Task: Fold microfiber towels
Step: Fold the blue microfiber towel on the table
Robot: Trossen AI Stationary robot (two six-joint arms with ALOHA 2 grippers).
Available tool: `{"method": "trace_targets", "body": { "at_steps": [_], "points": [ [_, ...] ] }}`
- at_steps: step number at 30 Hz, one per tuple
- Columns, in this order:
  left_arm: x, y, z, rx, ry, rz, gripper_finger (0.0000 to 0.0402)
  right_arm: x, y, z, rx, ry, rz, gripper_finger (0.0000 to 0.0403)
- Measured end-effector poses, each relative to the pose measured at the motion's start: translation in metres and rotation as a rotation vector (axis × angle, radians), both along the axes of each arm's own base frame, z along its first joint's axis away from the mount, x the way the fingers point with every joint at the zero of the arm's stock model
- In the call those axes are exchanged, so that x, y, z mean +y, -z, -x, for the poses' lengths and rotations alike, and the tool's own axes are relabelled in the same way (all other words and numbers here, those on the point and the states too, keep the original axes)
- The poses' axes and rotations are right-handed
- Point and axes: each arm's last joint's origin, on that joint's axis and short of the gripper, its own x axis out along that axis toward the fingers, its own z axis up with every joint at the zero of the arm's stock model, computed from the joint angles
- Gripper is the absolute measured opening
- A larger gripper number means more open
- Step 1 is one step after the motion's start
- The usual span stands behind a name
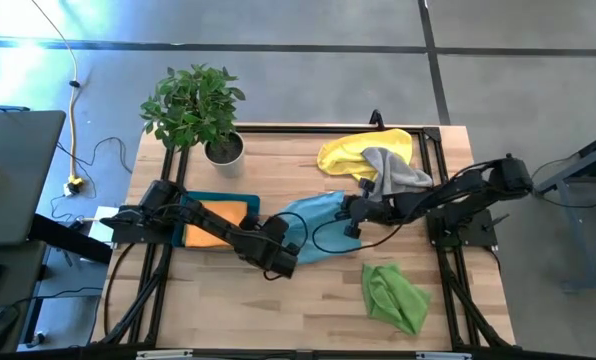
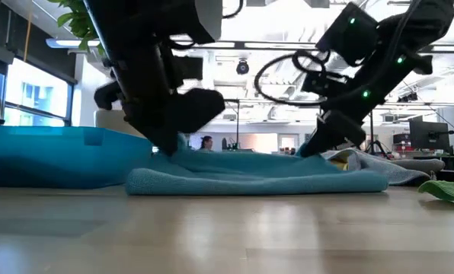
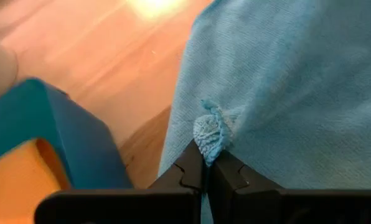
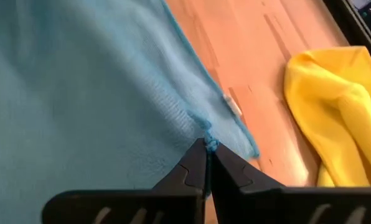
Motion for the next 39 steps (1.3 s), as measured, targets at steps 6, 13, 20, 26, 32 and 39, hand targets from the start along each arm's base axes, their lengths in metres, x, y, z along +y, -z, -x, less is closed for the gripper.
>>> {"method": "trace_targets", "body": {
  "at_steps": [6, 13, 20, 26, 32, 39],
  "points": [
    [0.004, -0.004, 0.001, -0.001, -0.014, -0.012, 0.0000, -0.010, 0.006, -0.008, -0.017, 0.007, 0.041, 0.0000],
    [0.014, -0.004, 0.000, 0.032, -0.007, -0.019, 0.0000, -0.016, 0.014, -0.009, 0.016, 0.019, 0.050, 0.0000],
    [0.021, -0.003, -0.001, 0.056, -0.013, 0.015, 0.0006, -0.016, 0.014, -0.009, 0.049, -0.023, 0.097, 0.0037],
    [0.020, -0.003, -0.001, 0.060, -0.011, 0.038, 0.0005, -0.014, -0.003, -0.009, 0.019, 0.068, 0.229, 0.0123],
    [0.020, -0.003, -0.001, 0.066, -0.012, 0.048, 0.0005, -0.001, -0.012, -0.012, -0.065, 0.004, 0.074, 0.0156],
    [0.020, -0.003, -0.001, 0.081, 0.008, 0.046, 0.0006, 0.006, 0.009, -0.014, -0.021, -0.018, -0.080, 0.0149]
  ]
}}
